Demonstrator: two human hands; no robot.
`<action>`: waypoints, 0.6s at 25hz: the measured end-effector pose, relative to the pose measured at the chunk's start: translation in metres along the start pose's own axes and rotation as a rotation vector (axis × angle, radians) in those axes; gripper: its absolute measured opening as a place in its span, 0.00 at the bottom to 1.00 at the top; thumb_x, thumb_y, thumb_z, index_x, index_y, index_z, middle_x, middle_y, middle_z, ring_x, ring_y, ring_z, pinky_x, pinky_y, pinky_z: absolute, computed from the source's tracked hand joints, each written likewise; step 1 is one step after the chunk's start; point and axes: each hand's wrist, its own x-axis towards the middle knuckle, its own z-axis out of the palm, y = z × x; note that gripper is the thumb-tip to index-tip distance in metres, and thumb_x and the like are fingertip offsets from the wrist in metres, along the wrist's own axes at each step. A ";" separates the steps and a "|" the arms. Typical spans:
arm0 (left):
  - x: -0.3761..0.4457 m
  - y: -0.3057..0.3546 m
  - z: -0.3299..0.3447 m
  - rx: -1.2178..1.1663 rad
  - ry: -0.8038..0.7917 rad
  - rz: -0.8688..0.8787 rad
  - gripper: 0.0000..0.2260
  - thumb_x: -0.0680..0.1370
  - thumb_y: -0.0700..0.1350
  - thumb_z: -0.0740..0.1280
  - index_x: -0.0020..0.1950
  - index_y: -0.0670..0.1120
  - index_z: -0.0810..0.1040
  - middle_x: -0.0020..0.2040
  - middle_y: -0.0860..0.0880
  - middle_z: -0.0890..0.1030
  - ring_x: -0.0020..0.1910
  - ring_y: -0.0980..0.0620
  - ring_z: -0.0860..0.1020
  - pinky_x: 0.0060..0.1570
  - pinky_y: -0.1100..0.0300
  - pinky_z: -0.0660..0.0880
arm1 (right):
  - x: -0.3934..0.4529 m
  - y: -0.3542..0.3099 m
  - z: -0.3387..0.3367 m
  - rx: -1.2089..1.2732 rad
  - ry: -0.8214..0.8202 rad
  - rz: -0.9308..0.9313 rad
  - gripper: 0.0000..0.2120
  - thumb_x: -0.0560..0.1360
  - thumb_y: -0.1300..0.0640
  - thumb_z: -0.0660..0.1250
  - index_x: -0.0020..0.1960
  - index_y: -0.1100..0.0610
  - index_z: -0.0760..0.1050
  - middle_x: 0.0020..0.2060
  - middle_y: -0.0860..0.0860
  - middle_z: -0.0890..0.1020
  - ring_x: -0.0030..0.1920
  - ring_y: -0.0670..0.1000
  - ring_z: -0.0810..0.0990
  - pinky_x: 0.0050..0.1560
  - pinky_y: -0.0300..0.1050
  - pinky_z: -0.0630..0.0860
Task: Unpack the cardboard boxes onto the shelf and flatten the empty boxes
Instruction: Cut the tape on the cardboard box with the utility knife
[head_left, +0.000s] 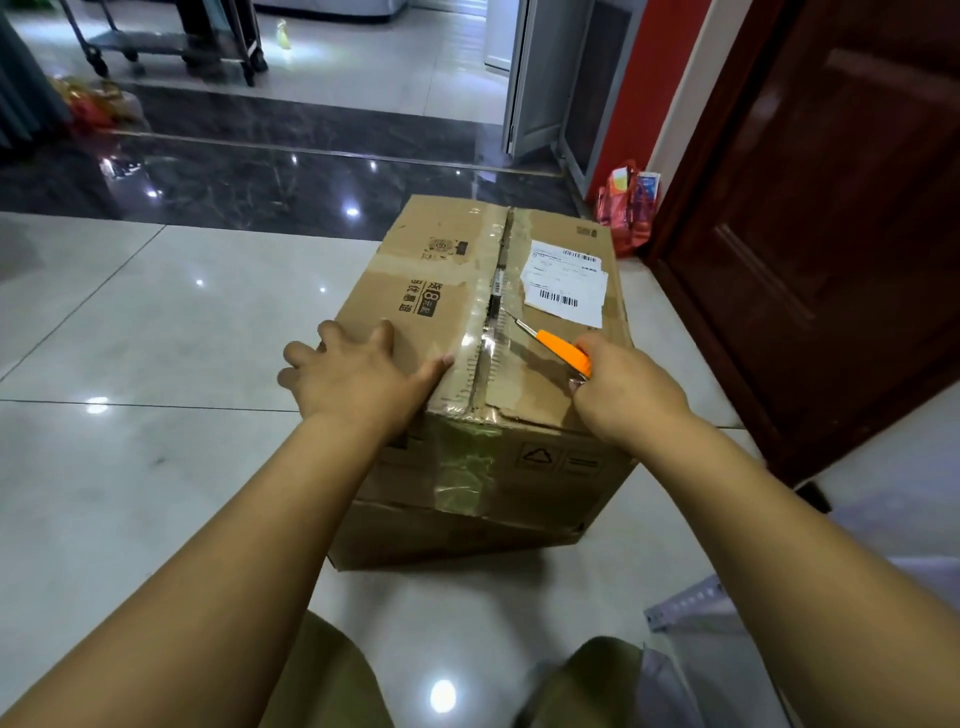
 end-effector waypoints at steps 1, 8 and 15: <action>-0.005 0.005 0.001 0.014 0.002 -0.001 0.38 0.68 0.78 0.46 0.68 0.56 0.65 0.62 0.39 0.66 0.57 0.35 0.66 0.51 0.47 0.67 | -0.004 0.006 -0.001 -0.002 0.011 -0.005 0.16 0.78 0.58 0.61 0.64 0.47 0.68 0.43 0.49 0.71 0.44 0.55 0.71 0.39 0.46 0.67; -0.026 0.045 -0.005 0.130 0.023 0.053 0.41 0.67 0.78 0.46 0.69 0.52 0.66 0.61 0.40 0.67 0.57 0.37 0.69 0.39 0.51 0.72 | -0.003 0.031 -0.010 -0.043 0.072 0.029 0.22 0.75 0.62 0.60 0.67 0.47 0.66 0.44 0.49 0.70 0.44 0.56 0.69 0.40 0.48 0.66; -0.019 0.074 -0.002 0.168 0.003 0.068 0.42 0.69 0.77 0.44 0.71 0.49 0.62 0.61 0.38 0.65 0.55 0.37 0.70 0.33 0.51 0.69 | 0.006 0.048 -0.009 0.000 0.083 0.068 0.21 0.76 0.60 0.61 0.67 0.46 0.65 0.44 0.50 0.73 0.43 0.56 0.70 0.41 0.48 0.67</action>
